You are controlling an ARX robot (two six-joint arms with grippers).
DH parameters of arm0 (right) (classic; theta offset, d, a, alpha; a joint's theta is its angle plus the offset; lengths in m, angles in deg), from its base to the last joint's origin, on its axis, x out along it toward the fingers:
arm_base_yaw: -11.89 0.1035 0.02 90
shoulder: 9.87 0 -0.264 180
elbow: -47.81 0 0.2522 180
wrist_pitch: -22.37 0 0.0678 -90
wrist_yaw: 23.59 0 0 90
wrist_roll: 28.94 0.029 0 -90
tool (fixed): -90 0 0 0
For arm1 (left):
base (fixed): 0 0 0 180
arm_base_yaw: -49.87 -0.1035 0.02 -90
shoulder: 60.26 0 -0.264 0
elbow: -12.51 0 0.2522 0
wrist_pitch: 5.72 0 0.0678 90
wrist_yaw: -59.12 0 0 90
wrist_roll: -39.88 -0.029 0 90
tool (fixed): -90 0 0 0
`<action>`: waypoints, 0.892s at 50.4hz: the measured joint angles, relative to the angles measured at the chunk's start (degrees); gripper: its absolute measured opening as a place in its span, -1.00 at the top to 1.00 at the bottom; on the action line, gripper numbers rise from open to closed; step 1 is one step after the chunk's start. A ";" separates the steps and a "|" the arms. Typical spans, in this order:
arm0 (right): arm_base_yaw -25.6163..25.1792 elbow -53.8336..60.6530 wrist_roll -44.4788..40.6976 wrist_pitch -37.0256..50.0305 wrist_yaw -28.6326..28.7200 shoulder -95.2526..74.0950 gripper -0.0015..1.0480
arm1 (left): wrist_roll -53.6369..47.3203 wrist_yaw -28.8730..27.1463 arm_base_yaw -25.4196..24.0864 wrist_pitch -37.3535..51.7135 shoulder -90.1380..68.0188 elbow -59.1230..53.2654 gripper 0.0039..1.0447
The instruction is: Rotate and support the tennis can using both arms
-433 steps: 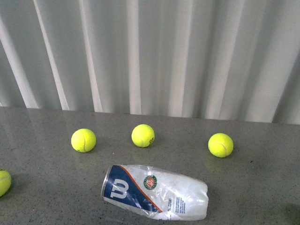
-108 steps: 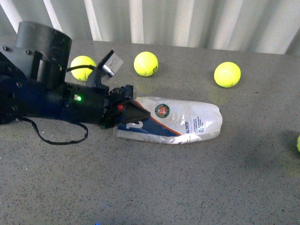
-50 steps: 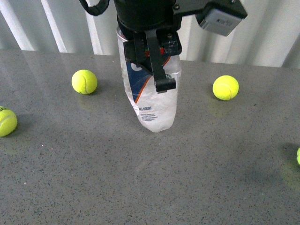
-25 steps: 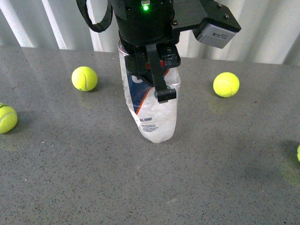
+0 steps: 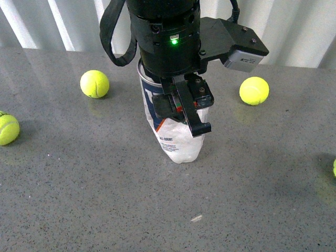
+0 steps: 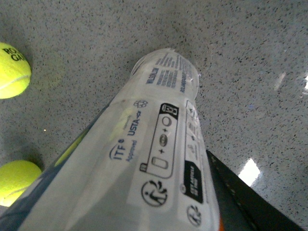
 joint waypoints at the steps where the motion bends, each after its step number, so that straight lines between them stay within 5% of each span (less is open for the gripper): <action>1: 0.00 0.00 0.00 0.00 0.00 0.00 -0.86 | 0.11 0.02 0.00 -0.04 0.00 0.11 0.24; 21: 0.00 0.00 0.00 0.00 0.00 0.00 -0.86 | 2.05 0.42 0.07 -1.77 2.67 1.44 -0.90; 45: 0.00 0.00 0.00 0.00 0.00 0.00 -0.86 | 3.78 -0.85 1.70 -1.97 8.07 -1.14 -0.87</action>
